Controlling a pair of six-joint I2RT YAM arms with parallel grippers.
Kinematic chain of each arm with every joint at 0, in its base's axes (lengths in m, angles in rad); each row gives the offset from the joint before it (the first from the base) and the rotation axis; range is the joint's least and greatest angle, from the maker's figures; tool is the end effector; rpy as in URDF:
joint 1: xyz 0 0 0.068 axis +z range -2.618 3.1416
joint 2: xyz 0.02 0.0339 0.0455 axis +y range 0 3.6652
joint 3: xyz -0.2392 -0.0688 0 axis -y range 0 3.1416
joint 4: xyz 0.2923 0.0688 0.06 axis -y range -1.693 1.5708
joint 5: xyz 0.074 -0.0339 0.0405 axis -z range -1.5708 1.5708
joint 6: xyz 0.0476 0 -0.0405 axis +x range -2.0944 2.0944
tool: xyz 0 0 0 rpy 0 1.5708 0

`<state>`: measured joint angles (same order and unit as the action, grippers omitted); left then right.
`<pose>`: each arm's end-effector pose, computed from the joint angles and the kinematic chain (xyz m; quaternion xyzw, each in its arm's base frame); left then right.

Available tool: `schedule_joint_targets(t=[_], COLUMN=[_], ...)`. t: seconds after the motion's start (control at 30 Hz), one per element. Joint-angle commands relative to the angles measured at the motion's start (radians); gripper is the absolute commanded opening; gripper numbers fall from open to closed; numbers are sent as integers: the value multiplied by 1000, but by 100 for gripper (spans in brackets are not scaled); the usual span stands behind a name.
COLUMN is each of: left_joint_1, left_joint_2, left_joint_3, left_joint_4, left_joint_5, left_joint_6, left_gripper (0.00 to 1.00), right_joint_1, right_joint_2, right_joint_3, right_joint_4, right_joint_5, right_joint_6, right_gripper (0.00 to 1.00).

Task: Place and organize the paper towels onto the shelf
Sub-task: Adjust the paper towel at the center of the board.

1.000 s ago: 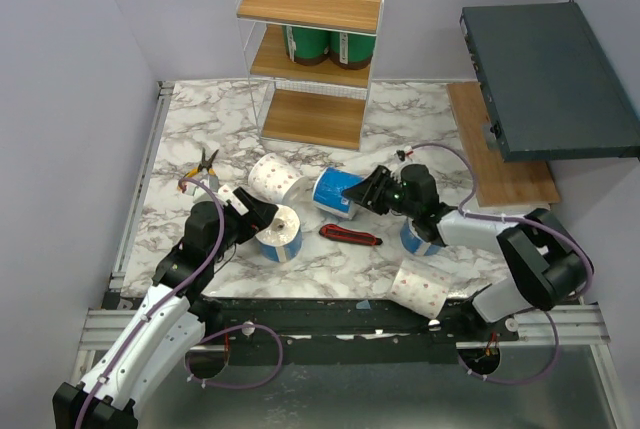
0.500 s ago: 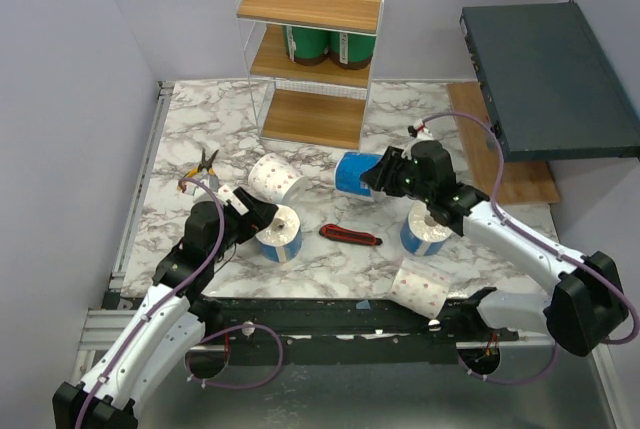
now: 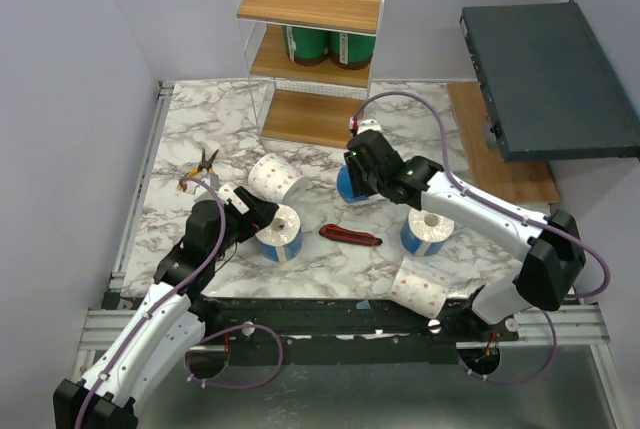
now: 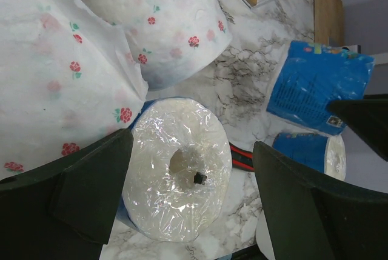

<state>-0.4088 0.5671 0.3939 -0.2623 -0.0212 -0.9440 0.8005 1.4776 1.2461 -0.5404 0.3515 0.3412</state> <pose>0.2085 -0.0892 0.1994 -0.2284 0.8116 -0.3296 0.4248 0.2771 0.2621 0.2602 -0.1403 0.8987 0.0714 0.4092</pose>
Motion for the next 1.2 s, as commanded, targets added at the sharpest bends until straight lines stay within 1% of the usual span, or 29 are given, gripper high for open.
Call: schedule_joint_targets(t=[0.0,0.2,0.33,0.47,0.57,0.73,0.87,0.97,1.07,1.13,1.17], left_joint_1=[-1,-1,-1,-1,-1,-1,-1,-1,-1,-1,-1], left_joint_2=[6,8,4,1,3,8,4,-4,-17,-23,-24], left_joint_3=[3,1,0,-3,-5,-4,-2,-1,-2,-1,7], left_joint_4=[9,10,8,7,8,11,10,0,-5,-8,-17], left_joint_5=[20,21,20,21,21,20,20,20,19,16,7], left_joint_6=[7,5,4,5,5,5,1,1,1,1,2], left_gripper=[90,90,90,90,90,90,90,90,90,90,90], right_joint_1=[71,143,153,164,168,169,169,169,153,111,72], right_joint_2=[69,200,275,310,324,314,283,235,165,112,78], right_joint_3=[73,151,206,220,225,226,234,224,178,126,92], right_joint_4=[-78,-73,-94,-98,-111,-115,-123,-117,-87,-65,-41], right_joint_5=[138,195,198,189,177,171,162,164,224,237,198], right_joint_6=[-78,-105,-93,-87,-76,-53,-30,-7,58,124,153], right_gripper=[35,35,35,37,44,63,75,80,82,84,84])
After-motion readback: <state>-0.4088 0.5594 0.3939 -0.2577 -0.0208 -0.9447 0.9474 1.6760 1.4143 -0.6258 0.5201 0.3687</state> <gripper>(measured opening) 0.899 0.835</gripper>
